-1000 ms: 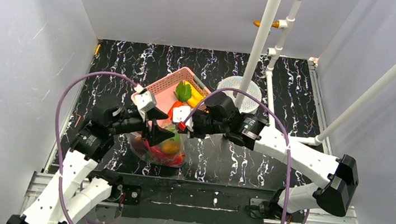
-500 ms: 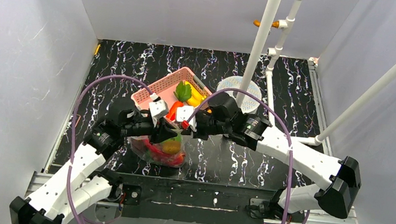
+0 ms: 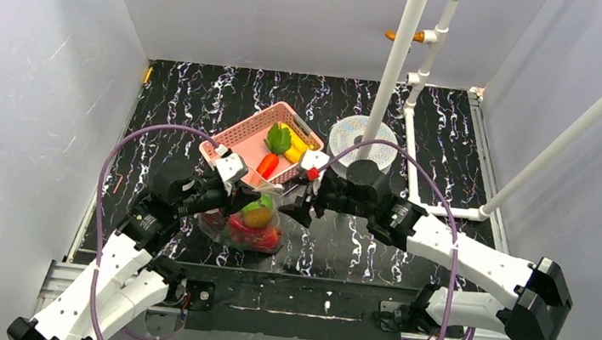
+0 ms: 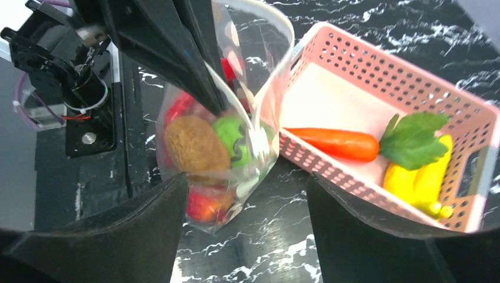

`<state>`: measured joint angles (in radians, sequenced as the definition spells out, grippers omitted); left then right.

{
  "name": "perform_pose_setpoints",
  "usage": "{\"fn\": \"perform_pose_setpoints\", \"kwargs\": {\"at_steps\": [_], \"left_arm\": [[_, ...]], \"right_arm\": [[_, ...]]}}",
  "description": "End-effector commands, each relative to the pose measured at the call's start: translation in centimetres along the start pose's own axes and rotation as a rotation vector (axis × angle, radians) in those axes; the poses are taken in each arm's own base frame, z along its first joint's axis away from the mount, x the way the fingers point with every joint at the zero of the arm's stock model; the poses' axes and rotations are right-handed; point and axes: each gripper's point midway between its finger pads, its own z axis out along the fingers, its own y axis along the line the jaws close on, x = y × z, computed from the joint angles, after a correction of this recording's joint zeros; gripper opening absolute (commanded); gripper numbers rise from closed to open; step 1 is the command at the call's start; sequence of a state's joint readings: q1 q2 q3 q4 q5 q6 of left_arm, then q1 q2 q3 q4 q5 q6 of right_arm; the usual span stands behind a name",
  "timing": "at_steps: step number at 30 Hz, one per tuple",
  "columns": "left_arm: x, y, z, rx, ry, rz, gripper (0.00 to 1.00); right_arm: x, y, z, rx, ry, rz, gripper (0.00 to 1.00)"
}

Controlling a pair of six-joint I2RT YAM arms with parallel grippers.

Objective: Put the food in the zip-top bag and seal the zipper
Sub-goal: Zip the zipper food storage bag at the center of the board.

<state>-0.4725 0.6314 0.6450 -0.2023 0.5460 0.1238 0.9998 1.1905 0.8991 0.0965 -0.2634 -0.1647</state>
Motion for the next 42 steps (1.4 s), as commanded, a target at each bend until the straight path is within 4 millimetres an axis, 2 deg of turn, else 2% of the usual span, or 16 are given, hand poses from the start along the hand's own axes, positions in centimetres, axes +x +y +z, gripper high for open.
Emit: {"fn": "perform_pose_setpoints", "kwargs": {"at_steps": [1, 13, 18, 24, 29, 32, 34, 36, 39, 42], "left_arm": [[-1.4, -0.8, -1.0, 0.003, -0.030, -0.063, 0.00], [-1.8, -2.5, -1.3, 0.068, -0.065, -0.134, 0.00], [-1.7, -2.5, -1.4, 0.066, -0.055, -0.141, 0.00], [-1.4, -2.4, -1.2, 0.063, -0.038, -0.153, 0.00], [-1.4, -2.2, -1.2, 0.057, -0.029, -0.154, 0.00], [-1.3, -2.2, -1.3, 0.054, -0.020, -0.154, 0.00], [-1.3, -2.1, -1.3, 0.047, -0.015, -0.154, 0.00], [-1.3, -2.1, -1.4, 0.044, -0.012, -0.153, 0.00], [-1.2, -2.1, -1.4, 0.042, -0.010, -0.153, 0.00], [-1.1, -2.1, -1.5, 0.040, -0.008, -0.155, 0.00]], "right_arm": [[-2.9, 1.3, -0.4, -0.064, -0.217, 0.107, 0.79], [-3.1, 1.4, 0.4, -0.147, -0.275, 0.058, 0.77], [-3.3, 0.2, 1.0, -0.172, -0.283, 0.123, 0.76], [-3.4, 0.8, 1.8, -0.251, -0.288, 0.139, 0.70], [-3.1, 1.0, 2.9, -0.293, -0.258, 0.156, 0.59], [-3.1, 0.9, 3.2, -0.297, -0.255, 0.160, 0.43], [-2.9, 0.9, 3.3, -0.300, -0.246, 0.167, 0.38], [-2.6, 0.9, 3.4, -0.300, -0.239, 0.172, 0.38], [-2.3, 0.7, 3.4, -0.280, -0.240, 0.180, 0.48], [-2.0, 0.6, 3.2, -0.268, -0.238, 0.183, 0.53]]}}
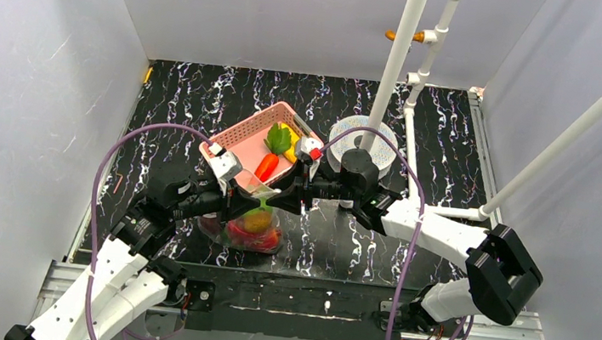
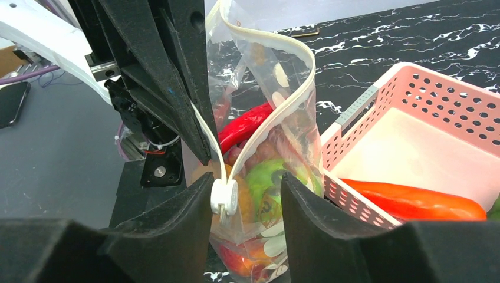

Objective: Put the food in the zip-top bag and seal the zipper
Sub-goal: Zip the zipper food storage bag at the center of the board.

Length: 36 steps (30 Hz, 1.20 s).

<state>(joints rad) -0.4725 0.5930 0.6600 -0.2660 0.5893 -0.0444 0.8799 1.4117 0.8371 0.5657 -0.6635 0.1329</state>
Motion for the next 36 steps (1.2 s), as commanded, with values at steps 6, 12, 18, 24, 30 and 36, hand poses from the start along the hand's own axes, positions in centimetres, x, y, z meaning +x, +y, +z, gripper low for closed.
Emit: {"fn": "perform_pose_setpoints", "kwargs": {"at_steps": [6, 12, 18, 24, 30, 36], "left_arm": [[-0.9, -0.2, -0.5, -0.002, -0.014, 0.023, 0.00], [-0.9, -0.2, -0.5, -0.002, -0.013, 0.027, 0.00], [-1.1, -0.3, -0.5, 0.001, -0.016, 0.029, 0.00], [-1.2, -0.4, -0.6, 0.002, -0.015, 0.017, 0.00], [-2.9, -0.5, -1.1, -0.016, -0.012, 0.002, 0.26], [-6.4, -0.3, -0.7, -0.010, -0.063, 0.154, 0.53]], "right_arm": [[-1.0, 0.3, -0.2, 0.001, -0.041, -0.029, 0.55], [-0.2, 0.6, -0.6, -0.003, -0.024, -0.017, 0.58], [-0.2, 0.6, -0.8, 0.002, -0.028, -0.015, 0.57], [-0.7, 0.2, -0.3, 0.003, -0.030, -0.017, 0.18], [-0.6, 0.1, -0.6, 0.002, -0.021, -0.004, 0.01], [-1.3, 0.4, -0.6, -0.007, -0.019, 0.047, 0.01]]}}
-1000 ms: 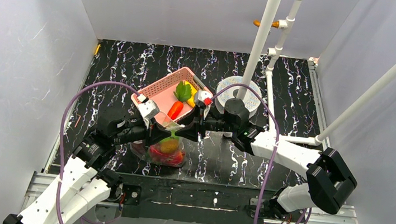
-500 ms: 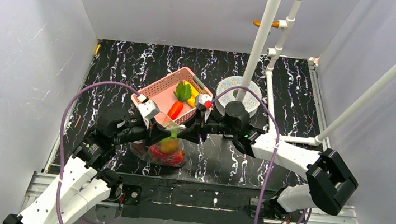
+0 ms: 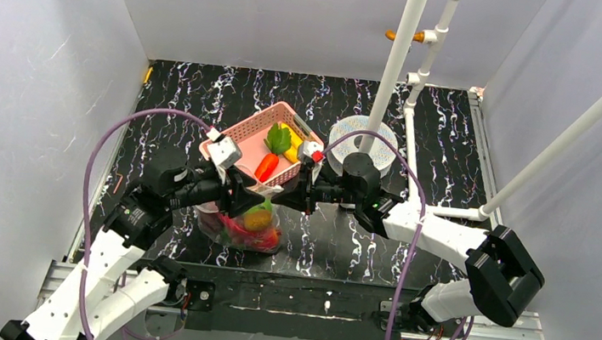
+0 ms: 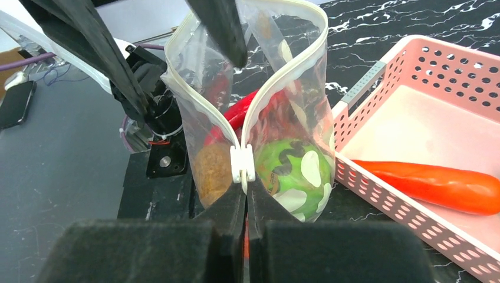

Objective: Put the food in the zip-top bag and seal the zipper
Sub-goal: Zip the zipper food storage bag at the center of the board.

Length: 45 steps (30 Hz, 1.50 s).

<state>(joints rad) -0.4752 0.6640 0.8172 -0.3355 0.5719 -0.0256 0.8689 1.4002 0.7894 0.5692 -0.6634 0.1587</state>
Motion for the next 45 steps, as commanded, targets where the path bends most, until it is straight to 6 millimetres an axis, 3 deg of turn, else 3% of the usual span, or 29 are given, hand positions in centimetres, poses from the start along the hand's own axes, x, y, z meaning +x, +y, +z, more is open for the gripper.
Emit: {"fn": "perform_pose_setpoints", "kwargs": {"at_steps": [1, 4, 9, 14, 17, 22, 35, 45], "left_arm": [[-2.8, 0.2, 0.4, 0.013, -0.053, 0.161, 0.56], [-3.0, 0.2, 1.8, 0.065, -0.030, 0.207, 0.58], [-2.3, 0.0, 4.0, 0.156, 0.011, 0.143, 0.65], [-2.1, -1.2, 4.6, 0.243, -0.043, 0.136, 0.67], [-1.6, -1.5, 4.6, 0.265, -0.043, 0.141, 0.62], [-0.6, -1.3, 4.5, 0.256, -0.041, 0.152, 0.43], [-0.2, -1.4, 4.3, 0.250, -0.068, 0.162, 0.03], [-0.2, -0.2, 3.3, 0.129, -0.068, 0.161, 0.00]], "right_arm": [[-2.9, 0.6, 0.0, -0.017, -0.035, 0.017, 0.01], [-3.2, 0.5, 0.2, -0.004, -0.008, 0.074, 0.01], [-3.6, 0.9, 0.3, -0.028, 0.029, 0.129, 0.01], [-3.4, 1.4, 0.1, -0.048, 0.036, 0.113, 0.01], [-3.2, 1.4, -0.2, -0.044, 0.047, 0.112, 0.01], [-2.9, 0.8, -0.4, -0.013, 0.058, 0.127, 0.01], [-3.0, 0.3, -0.5, 0.028, 0.065, 0.149, 0.01], [-3.5, -1.9, -2.8, 0.247, -0.089, 0.203, 0.01]]}}
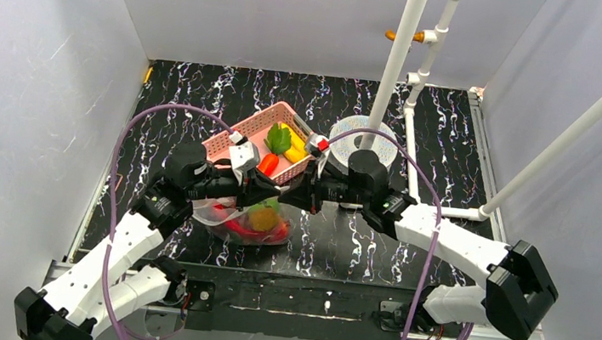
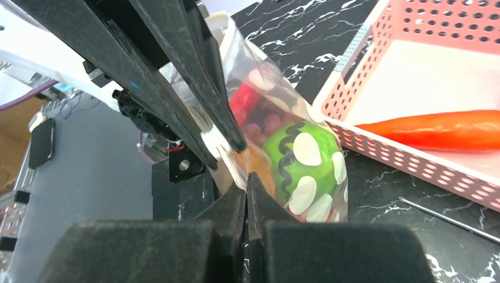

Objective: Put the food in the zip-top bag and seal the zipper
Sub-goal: Zip the zipper food storage bag at the center of the board.

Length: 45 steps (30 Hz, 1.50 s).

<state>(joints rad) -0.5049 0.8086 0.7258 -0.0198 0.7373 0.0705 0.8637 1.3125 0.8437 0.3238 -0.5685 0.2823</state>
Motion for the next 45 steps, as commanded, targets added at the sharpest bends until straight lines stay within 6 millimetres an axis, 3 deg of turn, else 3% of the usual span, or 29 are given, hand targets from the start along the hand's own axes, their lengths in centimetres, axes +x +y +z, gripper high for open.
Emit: {"fn": "perform_pose_setpoints", "kwargs": {"at_steps": [1, 14, 30, 45], "left_arm": [[0.0, 0.6, -1.4, -0.093, 0.011, 0.006, 0.00], [1.4, -0.9, -5.3, -0.203, 0.100, -0.073, 0.00], [3.3, -2.6, -8.4, -0.248, 0.181, -0.101, 0.00], [4.3, -2.6, -9.9, -0.306, 0.219, -0.096, 0.00]], "right_arm": [[-2.8, -1.8, -1.3, 0.127, -0.165, 0.045, 0.01], [-2.8, -5.3, -7.0, 0.435, -0.312, 0.057, 0.01], [-0.9, -6.9, -13.5, 0.687, -0.298, 0.012, 0.01], [0.2, -6.4, -15.7, 0.737, -0.288, 0.017, 0.01]]}}
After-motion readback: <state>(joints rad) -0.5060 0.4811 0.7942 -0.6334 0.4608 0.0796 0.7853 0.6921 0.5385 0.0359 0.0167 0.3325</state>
